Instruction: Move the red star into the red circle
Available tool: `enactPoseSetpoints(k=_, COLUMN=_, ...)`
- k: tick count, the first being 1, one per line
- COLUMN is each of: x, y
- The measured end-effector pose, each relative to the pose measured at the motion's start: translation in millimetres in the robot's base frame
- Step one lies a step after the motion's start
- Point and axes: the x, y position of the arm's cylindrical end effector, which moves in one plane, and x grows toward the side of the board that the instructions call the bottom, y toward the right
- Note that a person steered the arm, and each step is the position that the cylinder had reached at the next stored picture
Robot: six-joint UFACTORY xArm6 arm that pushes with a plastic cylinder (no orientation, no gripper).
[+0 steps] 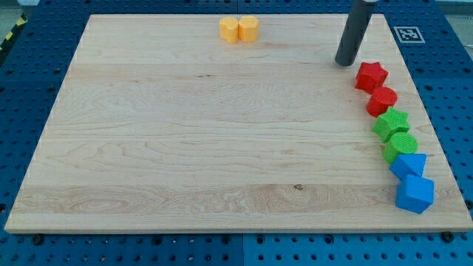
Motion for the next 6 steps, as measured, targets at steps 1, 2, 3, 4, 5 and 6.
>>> enactPoseSetpoints(k=1, x=6, y=12)
enactPoseSetpoints(k=2, x=16, y=13)
enactPoseSetpoints(k=3, x=15, y=13)
enactPoseSetpoints(k=4, x=5, y=29)
enactPoseSetpoints(k=5, x=5, y=28)
enactPoseSetpoints(k=6, x=23, y=28)
